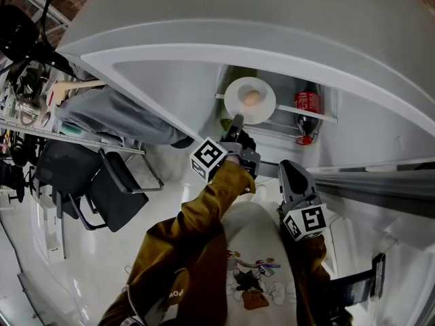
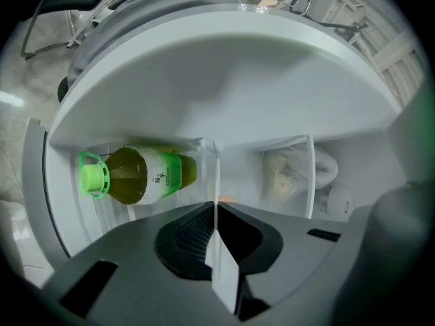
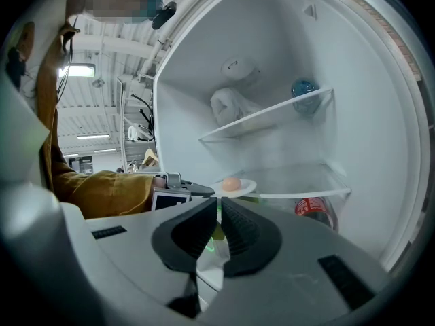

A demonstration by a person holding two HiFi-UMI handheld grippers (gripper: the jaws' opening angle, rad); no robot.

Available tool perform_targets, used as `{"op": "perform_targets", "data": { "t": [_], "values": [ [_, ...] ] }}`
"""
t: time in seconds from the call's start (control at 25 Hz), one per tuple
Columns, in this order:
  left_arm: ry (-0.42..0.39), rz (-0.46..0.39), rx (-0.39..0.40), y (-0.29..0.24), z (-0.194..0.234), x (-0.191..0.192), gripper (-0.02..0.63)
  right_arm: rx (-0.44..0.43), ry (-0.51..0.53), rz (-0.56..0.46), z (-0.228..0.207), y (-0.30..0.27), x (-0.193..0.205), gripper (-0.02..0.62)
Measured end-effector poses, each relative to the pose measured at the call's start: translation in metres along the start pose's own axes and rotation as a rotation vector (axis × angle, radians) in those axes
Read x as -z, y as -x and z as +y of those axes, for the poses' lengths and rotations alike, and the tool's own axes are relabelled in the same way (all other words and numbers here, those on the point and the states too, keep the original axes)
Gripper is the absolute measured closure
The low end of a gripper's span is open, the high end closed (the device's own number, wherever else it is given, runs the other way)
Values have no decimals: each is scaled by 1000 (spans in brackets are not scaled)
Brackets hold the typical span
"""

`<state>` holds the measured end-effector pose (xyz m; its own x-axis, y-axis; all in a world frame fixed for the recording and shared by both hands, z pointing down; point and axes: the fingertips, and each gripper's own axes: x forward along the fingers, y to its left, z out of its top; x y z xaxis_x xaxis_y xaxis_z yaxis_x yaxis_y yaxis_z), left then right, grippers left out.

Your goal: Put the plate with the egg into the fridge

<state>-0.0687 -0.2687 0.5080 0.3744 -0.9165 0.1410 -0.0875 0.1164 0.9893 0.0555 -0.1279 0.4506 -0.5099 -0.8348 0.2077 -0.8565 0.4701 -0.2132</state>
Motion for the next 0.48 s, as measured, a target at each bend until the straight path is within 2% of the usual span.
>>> {"op": "perform_targets", "data": {
  "t": [0.48],
  "values": [
    [15, -19, -4, -6, 1, -4, 586, 24, -20, -7, -7, -1, -1, 589]
  ]
}}
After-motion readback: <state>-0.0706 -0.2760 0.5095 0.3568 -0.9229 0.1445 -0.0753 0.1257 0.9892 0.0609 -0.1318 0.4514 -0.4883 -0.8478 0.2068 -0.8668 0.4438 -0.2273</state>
